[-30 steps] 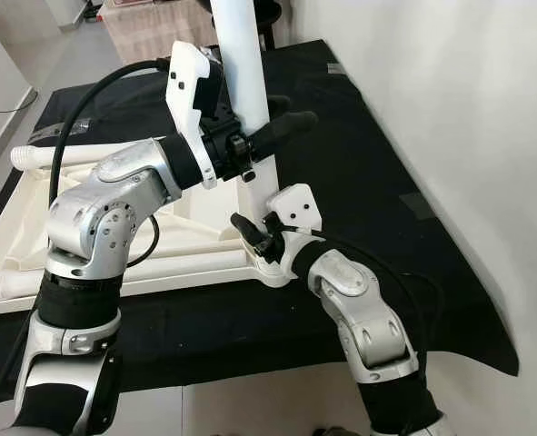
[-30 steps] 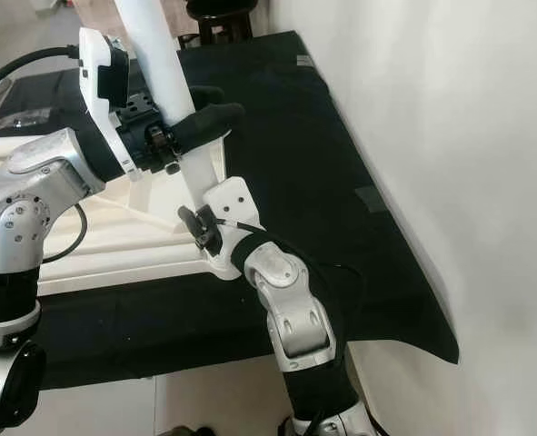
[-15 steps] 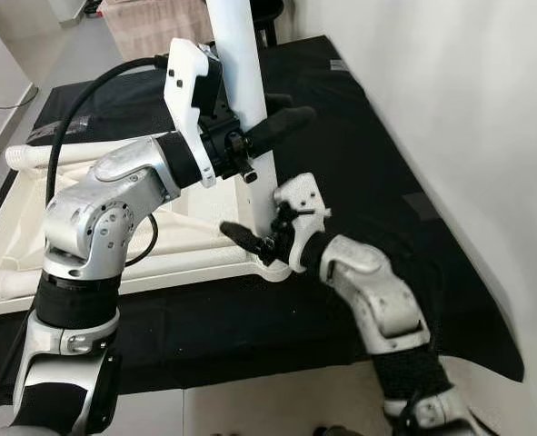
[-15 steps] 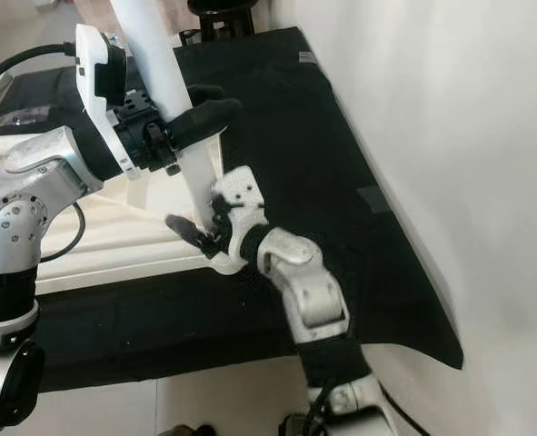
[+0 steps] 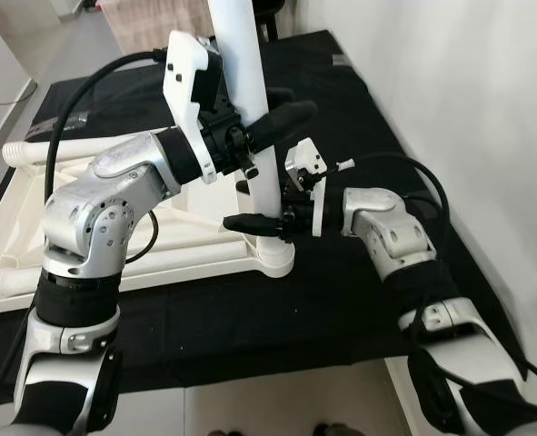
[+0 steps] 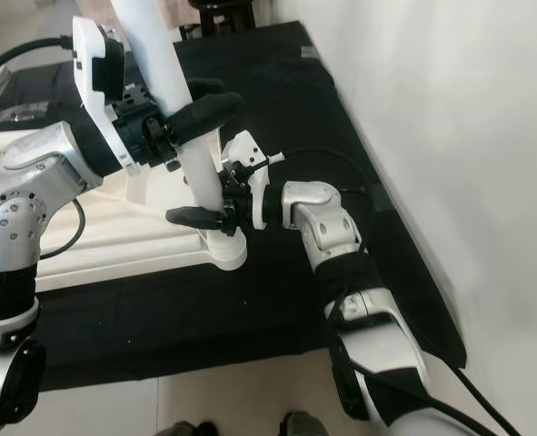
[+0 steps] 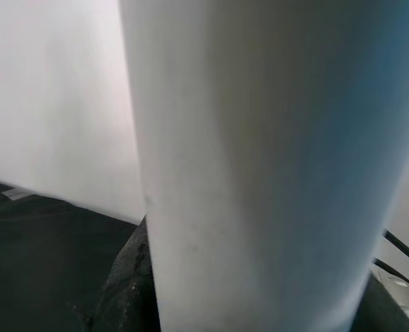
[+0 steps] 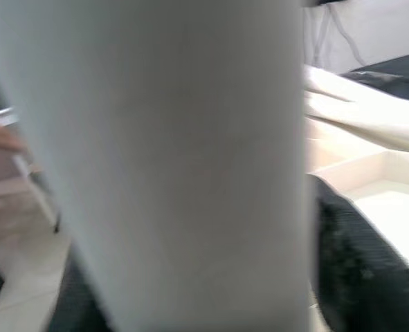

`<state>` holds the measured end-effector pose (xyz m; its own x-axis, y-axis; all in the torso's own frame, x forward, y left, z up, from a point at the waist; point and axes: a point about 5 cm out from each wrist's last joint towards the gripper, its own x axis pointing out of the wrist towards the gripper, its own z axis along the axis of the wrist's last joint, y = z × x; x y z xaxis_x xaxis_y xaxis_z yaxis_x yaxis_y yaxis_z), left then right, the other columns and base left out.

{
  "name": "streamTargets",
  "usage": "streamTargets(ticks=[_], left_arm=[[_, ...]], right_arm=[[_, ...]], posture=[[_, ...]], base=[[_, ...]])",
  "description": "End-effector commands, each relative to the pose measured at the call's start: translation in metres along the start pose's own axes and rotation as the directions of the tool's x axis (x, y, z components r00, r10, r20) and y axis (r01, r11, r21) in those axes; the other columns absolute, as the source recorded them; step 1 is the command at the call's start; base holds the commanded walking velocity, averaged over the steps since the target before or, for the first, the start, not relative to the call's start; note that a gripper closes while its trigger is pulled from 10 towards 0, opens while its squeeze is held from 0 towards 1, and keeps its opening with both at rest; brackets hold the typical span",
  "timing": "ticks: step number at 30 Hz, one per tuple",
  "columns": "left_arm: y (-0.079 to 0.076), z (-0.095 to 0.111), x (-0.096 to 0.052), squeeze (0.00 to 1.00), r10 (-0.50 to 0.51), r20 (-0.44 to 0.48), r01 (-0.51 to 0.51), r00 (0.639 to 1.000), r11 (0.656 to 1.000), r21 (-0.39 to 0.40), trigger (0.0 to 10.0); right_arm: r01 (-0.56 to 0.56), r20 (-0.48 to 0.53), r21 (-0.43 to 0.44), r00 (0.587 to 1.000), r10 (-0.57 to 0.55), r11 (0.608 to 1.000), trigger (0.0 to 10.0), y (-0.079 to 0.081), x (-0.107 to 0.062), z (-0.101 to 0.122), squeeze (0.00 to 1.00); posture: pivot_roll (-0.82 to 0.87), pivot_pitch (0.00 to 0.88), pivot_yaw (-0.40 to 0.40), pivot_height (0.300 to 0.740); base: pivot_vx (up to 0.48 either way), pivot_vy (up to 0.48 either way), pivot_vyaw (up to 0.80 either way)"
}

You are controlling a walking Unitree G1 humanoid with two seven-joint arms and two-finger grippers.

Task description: Building children table

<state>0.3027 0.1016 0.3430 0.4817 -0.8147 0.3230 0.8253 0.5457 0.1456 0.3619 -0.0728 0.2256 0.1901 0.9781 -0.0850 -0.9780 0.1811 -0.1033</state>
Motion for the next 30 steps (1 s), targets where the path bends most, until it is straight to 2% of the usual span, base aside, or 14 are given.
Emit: streamTargets(ticks=[1,7,8,9,12,17,18,21,22,23,24,27,29,30], left_arm=[[-0.001,-0.009,-0.002,0.00,-0.006,-0.035,0.004,0.999,0.999,-0.032,0.0],[-0.003,-0.012,-0.003,0.00,-0.010,-0.050,0.009,0.999,1.000,-0.020,0.0],[-0.001,-0.012,-0.002,0.57,0.019,-0.040,-0.020,0.999,0.999,-0.029,0.0],[0.001,-0.013,-0.003,1.00,0.038,-0.034,-0.039,0.999,0.998,-0.041,10.0],[0.000,-0.013,-0.005,1.00,0.046,-0.030,-0.047,0.998,0.998,-0.043,10.0],[0.011,-0.002,-0.037,1.00,0.132,-0.009,-0.132,0.991,0.989,-0.065,10.0],[0.012,0.004,-0.058,0.00,0.151,-0.014,-0.152,0.988,0.986,-0.063,10.0],[0.012,0.008,-0.072,0.00,0.162,-0.021,-0.163,0.987,0.985,-0.058,10.0],[0.011,0.009,-0.091,0.00,0.200,-0.046,-0.202,0.979,0.978,-0.048,10.0],[0.011,0.009,-0.091,0.00,0.200,-0.046,-0.202,0.979,0.978,-0.048,10.0],[0.006,-0.001,-0.112,0.00,0.258,-0.097,-0.263,0.961,0.963,-0.053,10.0],[-0.015,-0.035,-0.136,0.00,0.329,-0.211,-0.354,0.920,0.931,-0.092,10.0],[-0.015,-0.035,-0.136,0.00,0.329,-0.211,-0.354,0.920,0.931,-0.092,10.0],[-0.043,-0.080,-0.143,0.00,0.361,-0.310,-0.422,0.879,0.893,-0.157,10.0]], right_arm=[[-0.027,-0.010,0.010,1.000,0.027,1.000,0.0,0.002,0.009,-0.004,0.00],[-0.041,-0.022,0.010,0.999,0.041,0.999,0.0,-0.001,0.007,-0.009,0.00],[-0.032,-0.023,0.006,0.999,0.032,0.999,0.0,-0.002,0.006,-0.011,0.00],[-0.022,-0.023,0.003,0.999,0.022,1.000,0.0,-0.003,0.005,-0.013,0.00],[0.017,-0.023,-0.011,1.000,-0.017,1.000,0.0,-0.004,0.002,-0.017,0.00],[0.209,-0.094,-0.008,0.973,-0.209,0.978,0.0,-0.008,-0.008,-0.032,0.00],[0.325,-0.144,0.006,0.936,-0.320,0.946,0.0,-0.002,-0.007,-0.043,0.00],[0.407,-0.179,0.006,0.899,-0.400,0.913,0.0,0.003,-0.007,-0.050,0.00],[0.667,-0.231,0.051,0.732,-0.641,0.743,0.0,0.013,-0.006,-0.062,0.00],[0.667,-0.231,0.051,0.732,-0.641,0.743,0.0,0.013,-0.006,-0.062,0.00],[0.758,-0.257,0.049,0.639,-0.725,0.650,0.0,0.035,0.003,-0.070,0.00],[0.809,-0.247,0.051,0.578,-0.778,0.586,0.0,0.055,0.019,-0.073,0.00],[0.809,-0.247,0.051,0.578,-0.778,0.586,0.0,0.055,0.019,-0.073,0.00],[0.776,-0.242,0.058,0.621,-0.746,0.628,0.0,0.054,0.029,-0.075,0.00]], posture=[[-0.06,0.165,0.089,0.740],[-0.06,0.160,0.094,0.740],[-0.07,0.157,0.094,0.740],[-0.07,0.156,0.092,0.740],[-0.08,0.153,0.092,0.740],[-0.09,0.157,0.073,0.740],[-0.08,0.161,0.059,0.740],[-0.08,0.163,0.056,0.740],[-0.08,0.174,0.051,0.740],[-0.08,0.174,0.051,0.740],[-0.05,0.186,0.061,0.740],[-0.05,0.175,0.081,0.740],[-0.05,0.175,0.081,0.740],[-0.04,0.172,0.074,0.740]], base=[[0.000,0.000,0.00],[0.000,0.000,0.00],[0.000,0.000,0.00],[0.000,0.000,0.00],[0.000,0.000,0.00],[0.000,0.000,0.00],[0.000,0.000,0.00],[0.000,0.000,0.00],[0.000,0.000,0.00],[0.000,0.000,0.00],[0.000,0.000,0.00],[0.000,0.000,0.00],[0.000,0.000,0.00],[0.000,0.000,0.00]])
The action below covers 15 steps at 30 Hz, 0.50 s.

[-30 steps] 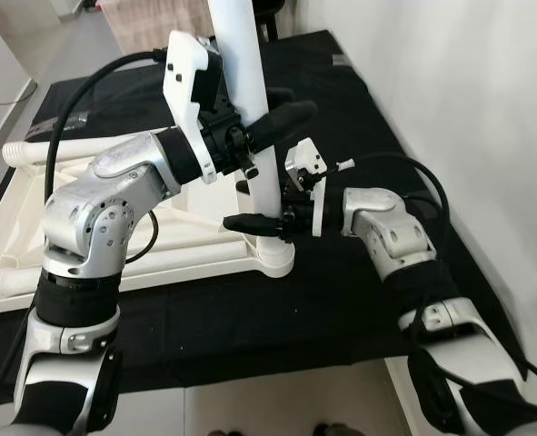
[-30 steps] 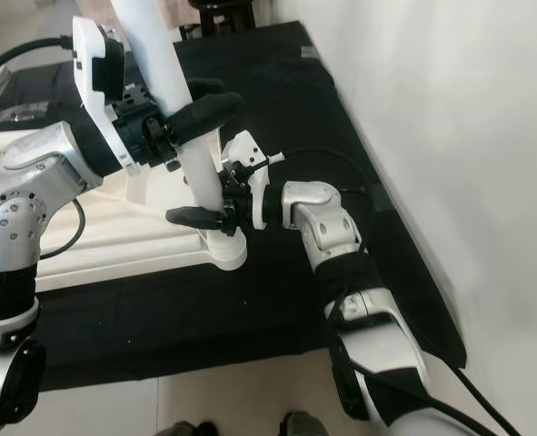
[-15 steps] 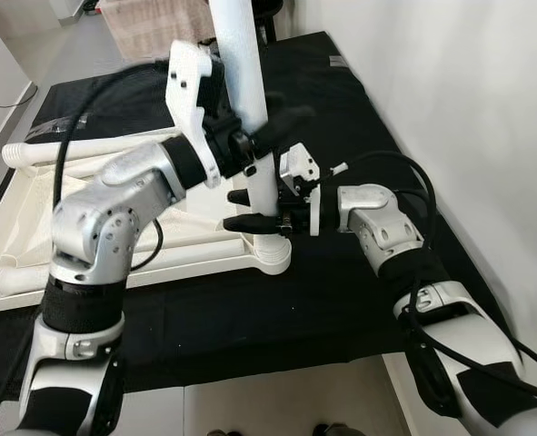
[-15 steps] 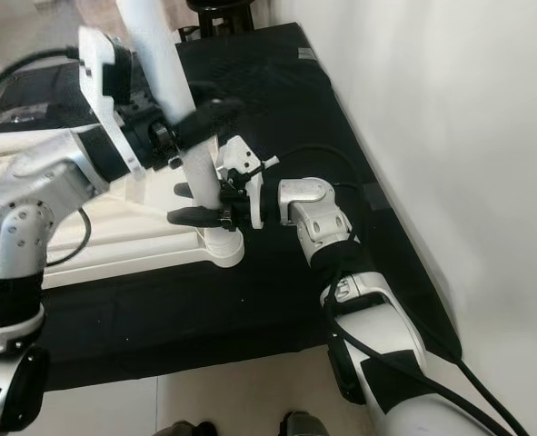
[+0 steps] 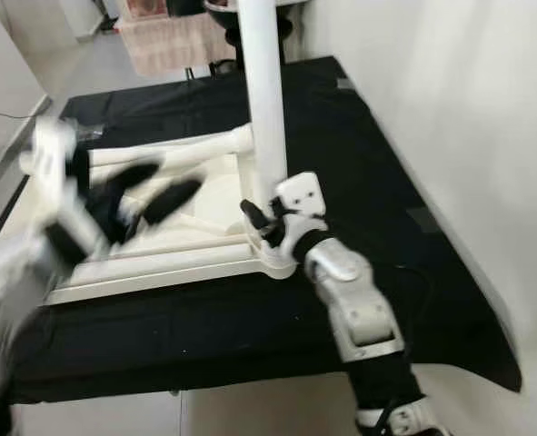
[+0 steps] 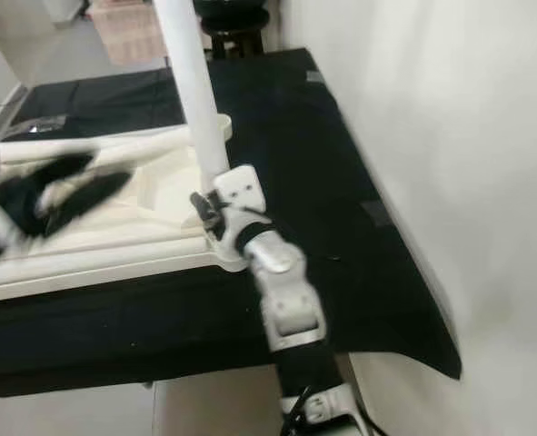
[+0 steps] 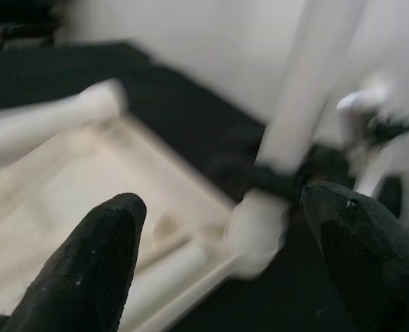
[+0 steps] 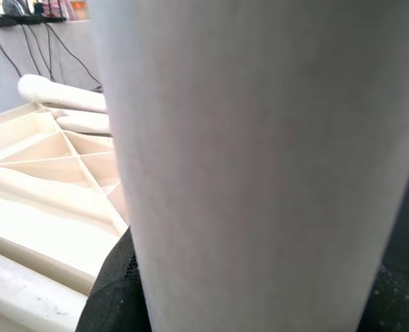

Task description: Building children table

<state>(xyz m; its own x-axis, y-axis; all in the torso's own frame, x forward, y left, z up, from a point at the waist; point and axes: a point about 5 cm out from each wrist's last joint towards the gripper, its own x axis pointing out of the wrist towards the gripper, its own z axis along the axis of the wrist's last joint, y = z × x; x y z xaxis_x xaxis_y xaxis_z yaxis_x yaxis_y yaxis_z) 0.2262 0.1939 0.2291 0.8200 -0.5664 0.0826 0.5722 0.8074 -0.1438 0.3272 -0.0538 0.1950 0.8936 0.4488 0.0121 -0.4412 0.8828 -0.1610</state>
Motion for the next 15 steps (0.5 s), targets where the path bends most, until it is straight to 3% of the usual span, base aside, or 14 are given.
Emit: streamTargets(ticks=[1,4,5,7,8,10,11,12,13,14,15], left_arm=[[-0.020,-0.033,0.003,0.00,-0.004,-0.076,0.003,0.997,1.000,-0.010,10.0],[-0.026,-0.043,0.002,0.00,-0.004,-0.099,0.003,0.995,1.000,-0.006,10.0],[-0.029,-0.049,0.002,0.00,-0.002,-0.109,0.001,0.994,1.000,-0.006,10.0],[-0.029,-0.049,0.002,0.00,-0.002,-0.109,0.001,0.994,1.000,-0.006,10.0],[-0.031,-0.051,0.004,0.00,0.005,-0.105,-0.004,0.994,1.000,0.001,10.0],[-0.034,-0.056,0.008,0.00,0.016,-0.101,-0.014,0.995,1.000,0.019,10.0],[-0.034,-0.056,0.008,0.00,0.016,-0.101,-0.014,0.995,1.000,0.019,10.0],[-0.036,-0.058,0.009,0.00,0.013,-0.101,-0.009,0.995,0.999,0.035,10.0],[-0.036,-0.058,0.009,0.00,0.013,-0.101,-0.009,0.995,0.999,0.035,10.0],[-0.037,-0.060,0.008,0.00,0.011,-0.105,-0.007,0.994,0.999,0.040,10.0],[-0.038,-0.060,0.008,0.00,0.010,-0.108,-0.006,0.994,0.999,0.042,10.0]], right_arm=[[-0.026,-0.235,0.087,0.971,0.046,0.996,4.8,0.019,0.000,-0.051,0.00],[-0.023,-0.243,0.086,0.969,0.043,0.996,4.8,0.018,0.001,-0.052,0.00],[-0.037,-0.224,0.104,0.973,0.060,0.994,10.0,0.017,0.001,-0.051,0.00],[-0.037,-0.224,0.104,0.973,0.060,0.994,10.0,0.017,0.001,-0.051,0.00],[-0.083,-0.187,0.142,0.976,0.109,0.986,10.0,0.016,0.002,-0.047,1.00],[-0.271,0.013,0.234,0.961,0.276,0.934,10.0,0.006,0.008,-0.023,1.00],[-0.271,0.013,0.234,0.961,0.276,0.934,10.0,0.006,0.008,-0.023,1.00],[-0.411,0.103,0.236,0.911,0.398,0.880,10.0,-0.002,0.011,-0.009,0.25],[-0.411,0.103,0.236,0.911,0.398,0.880,10.0,-0.002,0.011,-0.009,0.25],[-0.488,0.135,0.204,0.873,0.469,0.849,10.0,-0.009,0.012,0.001,0.00],[-0.535,0.131,0.174,0.845,0.519,0.827,10.0,-0.013,0.011,0.004,0.00]], posture=[[-0.04,0.174,0.071,0.740],[-0.04,0.174,0.071,0.740],[-0.03,0.171,0.064,0.740],[-0.03,0.171,0.064,0.740],[-0.04,0.172,0.065,0.740],[-0.04,0.163,0.061,0.740],[-0.04,0.163,0.061,0.740],[-0.04,0.161,0.062,0.740],[-0.04,0.161,0.062,0.740],[-0.03,0.153,0.060,0.740],[-0.03,0.148,0.060,0.740]], base=[[0.000,0.000,0.00],[0.000,0.000,0.00],[0.000,0.000,0.00],[0.000,0.000,0.00],[0.000,0.000,0.00],[0.000,0.000,0.00],[0.000,0.000,0.00],[0.000,0.000,0.00],[0.000,0.000,0.00],[0.000,0.000,0.00],[0.000,0.000,0.00]])
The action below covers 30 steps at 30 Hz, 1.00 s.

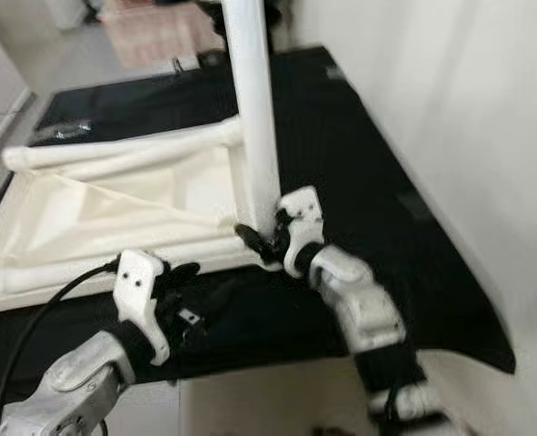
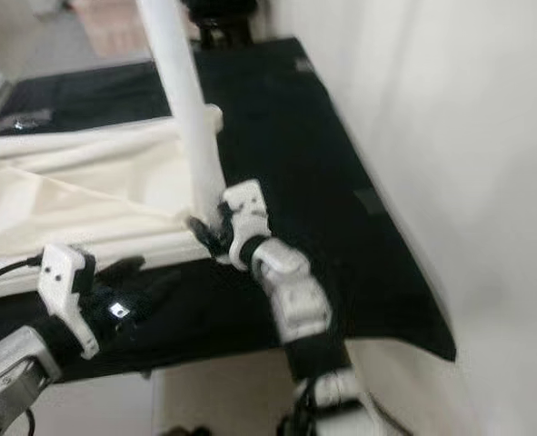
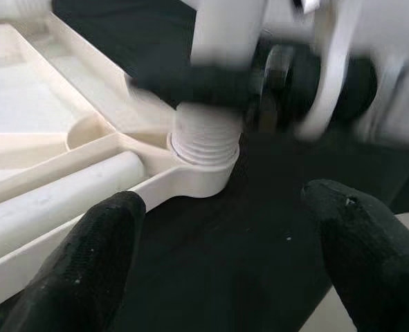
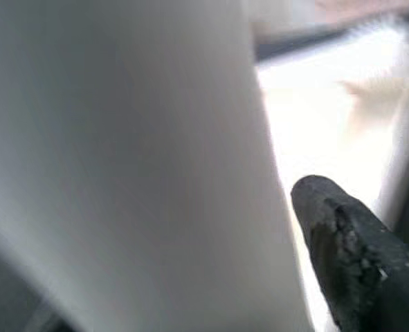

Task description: Building children table

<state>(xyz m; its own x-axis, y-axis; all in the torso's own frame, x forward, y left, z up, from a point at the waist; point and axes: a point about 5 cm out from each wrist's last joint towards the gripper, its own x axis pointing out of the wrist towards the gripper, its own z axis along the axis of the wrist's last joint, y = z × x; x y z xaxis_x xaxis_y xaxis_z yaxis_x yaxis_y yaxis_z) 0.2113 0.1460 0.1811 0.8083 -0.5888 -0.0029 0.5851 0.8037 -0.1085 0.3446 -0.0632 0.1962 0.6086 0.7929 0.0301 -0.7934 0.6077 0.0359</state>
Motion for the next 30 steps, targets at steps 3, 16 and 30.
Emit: streamTargets(ticks=[3,16,30], left_arm=[[-0.004,-0.009,-0.005,0.00,0.017,-0.027,-0.017,0.999,0.999,0.028,10.0],[-0.016,-0.022,-0.006,0.00,0.073,0.016,-0.073,0.997,0.996,0.056,10.0],[-0.019,-0.027,-0.004,0.00,0.044,0.033,-0.046,0.998,0.997,0.064,10.0]], right_arm=[[-0.251,-0.094,-0.121,0.966,0.240,0.960,10.0,0.000,-0.001,0.000,0.00],[-0.371,-0.163,-0.087,0.921,0.354,0.925,0.0,-0.026,0.012,0.010,0.00],[0.190,-0.332,-0.125,0.917,-0.222,0.974,0.0,-0.022,-0.015,-0.052,0.00]], posture=[[-0.02,0.141,0.055,0.740],[0.02,0.114,0.021,0.740],[-0.03,0.144,0.003,0.740]], base=[[0.000,0.000,0.00],[0.000,0.000,0.00],[0.000,0.000,0.00]])
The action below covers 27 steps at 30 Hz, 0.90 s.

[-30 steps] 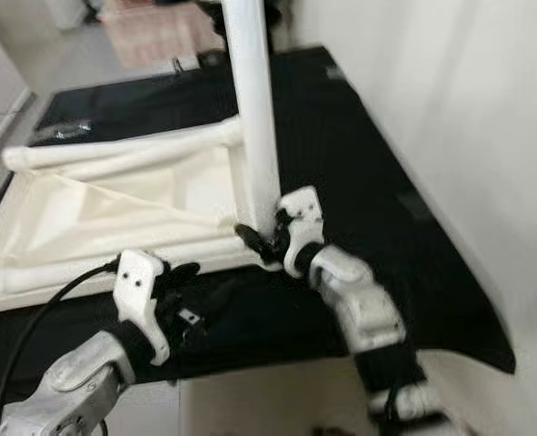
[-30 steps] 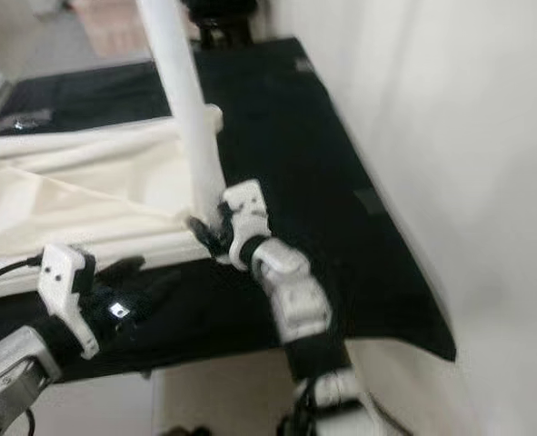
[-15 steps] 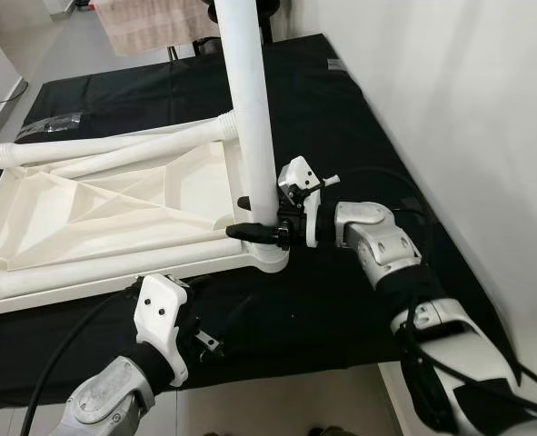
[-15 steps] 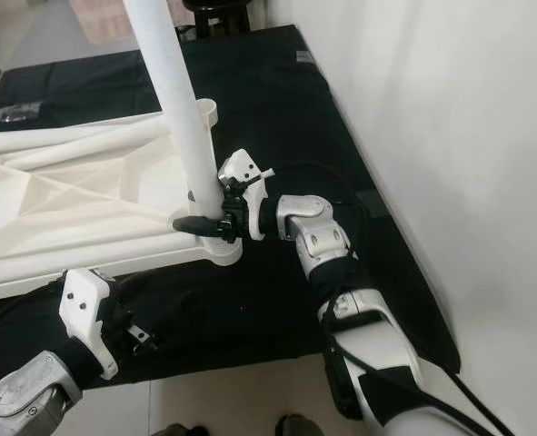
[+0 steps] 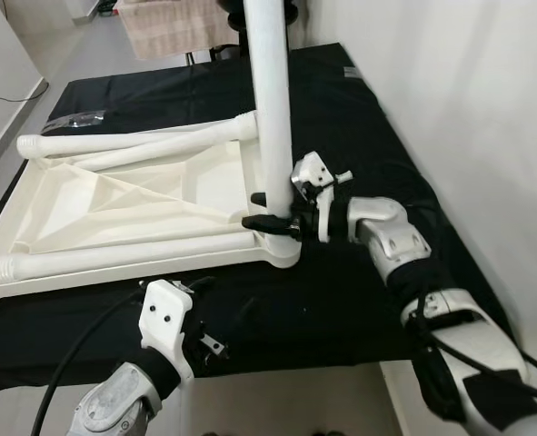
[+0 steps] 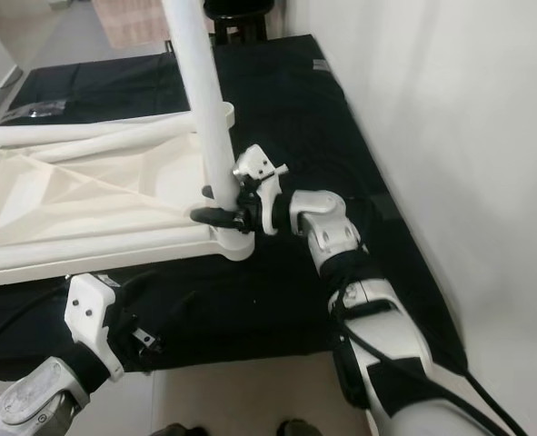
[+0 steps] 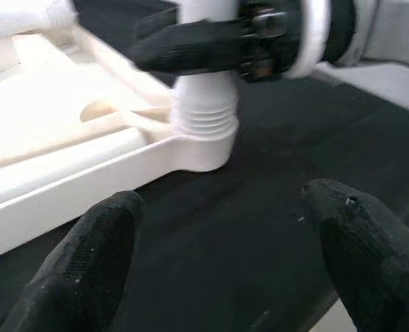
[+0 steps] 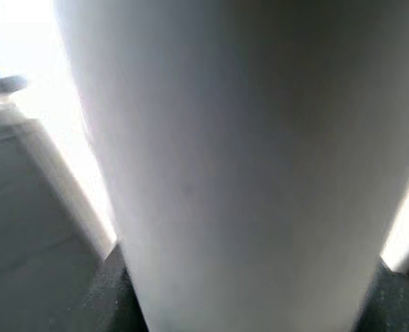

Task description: Building children table

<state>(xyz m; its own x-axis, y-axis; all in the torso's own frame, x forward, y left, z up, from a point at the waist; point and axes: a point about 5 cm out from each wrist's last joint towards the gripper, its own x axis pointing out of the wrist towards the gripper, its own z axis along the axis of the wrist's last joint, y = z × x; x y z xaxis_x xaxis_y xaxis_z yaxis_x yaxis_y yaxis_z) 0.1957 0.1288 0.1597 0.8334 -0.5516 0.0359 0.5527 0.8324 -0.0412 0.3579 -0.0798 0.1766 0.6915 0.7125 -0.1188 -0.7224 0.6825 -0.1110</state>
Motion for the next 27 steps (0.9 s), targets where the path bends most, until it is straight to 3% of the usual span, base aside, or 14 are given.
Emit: streamTargets(ticks=[1,2,5,10,11,13,14,15,16,21,22,23,24,27], left_arm=[[0.001,-0.003,-0.002,0.00,0.003,-0.011,-0.003,1.000,1.000,-0.003,10.0],[0.003,-0.004,-0.001,0.00,-0.002,-0.009,0.002,1.000,1.000,0.001,10.0],[0.007,-0.005,0.001,0.00,-0.017,-0.012,0.017,1.000,1.000,0.009,10.0],[0.009,-0.007,0.003,0.00,-0.033,-0.012,0.033,0.999,0.999,-0.002,10.0],[0.009,-0.008,0.004,0.00,-0.037,-0.009,0.037,0.999,0.999,-0.004,10.0],[0.009,-0.008,0.004,0.00,-0.037,-0.009,0.037,0.999,0.999,-0.004,10.0],[0.009,-0.008,0.005,0.00,-0.039,-0.008,0.039,0.999,0.999,-0.003,10.0],[0.009,-0.008,0.005,0.00,-0.039,-0.008,0.039,0.999,0.999,-0.003,10.0],[0.009,-0.008,0.006,0.00,-0.027,0.002,0.027,1.000,1.000,-0.005,10.0],[0.009,-0.009,0.009,0.00,-0.009,0.022,0.009,1.000,1.000,-0.014,10.0],[0.008,-0.010,0.010,0.00,-0.017,0.022,0.017,1.000,1.000,-0.018,10.0],[0.008,-0.010,0.010,0.00,-0.017,0.022,0.017,1.000,1.000,-0.018,10.0],[0.008,-0.011,0.011,0.00,-0.027,0.022,0.028,0.999,0.999,-0.023,10.0],[0.006,-0.012,0.014,0.00,-0.053,0.019,0.054,0.998,0.998,-0.038,10.0]], right_arm=[[0.088,-0.207,0.037,0.975,-0.078,0.995,0.0,0.004,-0.005,-0.034,0.00],[0.259,-0.206,0.040,0.947,-0.245,0.965,0.0,0.029,-0.014,-0.045,0.00],[0.374,-0.164,0.008,0.915,-0.368,0.927,0.0,0.040,-0.021,-0.043,0.00],[0.358,-0.156,-0.025,0.921,-0.357,0.934,0.0,0.035,-0.017,-0.044,0.00],[0.328,-0.155,-0.028,0.932,-0.328,0.944,1.2,0.036,-0.014,-0.044,0.00],[0.328,-0.155,-0.028,0.932,-0.328,0.944,1.2,0.036,-0.014,-0.044,0.00],[0.305,-0.155,-0.030,0.939,-0.306,0.952,10.0,0.038,-0.012,-0.044,0.00],[0.305,-0.155,-0.030,0.939,-0.306,0.952,10.0,0.038,-0.012,-0.044,0.00],[0.176,-0.071,0.039,0.982,-0.173,0.984,10.0,0.039,-0.007,-0.032,1.00],[-0.180,0.179,0.097,0.971,0.161,0.979,10.0,0.026,-0.009,0.011,1.00],[-0.248,0.186,0.075,0.955,0.231,0.966,10.0,0.015,-0.009,0.017,0.25],[-0.248,0.186,0.075,0.955,0.231,0.966,10.0,0.015,-0.009,0.017,0.25],[-0.287,0.184,0.053,0.944,0.273,0.956,10.0,0.008,-0.009,0.021,0.00],[-0.429,0.144,0.039,0.896,0.420,0.902,10.0,-0.006,-0.006,0.026,0.00]], posture=[[-0.03,0.144,0.003,0.740],[-0.04,0.143,0.032,0.740],[-0.06,0.116,0.064,0.740],[-0.04,0.100,0.046,0.740],[-0.04,0.093,0.042,0.740],[-0.04,0.093,0.042,0.740],[-0.04,0.093,0.042,0.740],[-0.04,0.093,0.042,0.740],[-0.03,0.082,0.036,0.740],[-0.02,0.074,0.028,0.740],[-0.02,0.071,0.023,0.740],[-0.02,0.071,0.023,0.740],[-0.02,0.066,0.022,0.740],[-0.01,0.066,0.024,0.740]], base=[[0.000,0.000,0.00],[0.000,0.000,0.00],[0.000,0.000,0.00],[0.000,0.000,0.00],[0.000,0.000,0.00],[0.000,0.000,0.00],[0.000,0.000,0.00],[0.000,0.000,0.00],[0.000,0.000,0.00],[0.000,0.000,0.00],[0.000,0.000,0.00],[0.000,0.000,0.00],[0.000,0.000,0.00],[0.000,0.000,0.00]])
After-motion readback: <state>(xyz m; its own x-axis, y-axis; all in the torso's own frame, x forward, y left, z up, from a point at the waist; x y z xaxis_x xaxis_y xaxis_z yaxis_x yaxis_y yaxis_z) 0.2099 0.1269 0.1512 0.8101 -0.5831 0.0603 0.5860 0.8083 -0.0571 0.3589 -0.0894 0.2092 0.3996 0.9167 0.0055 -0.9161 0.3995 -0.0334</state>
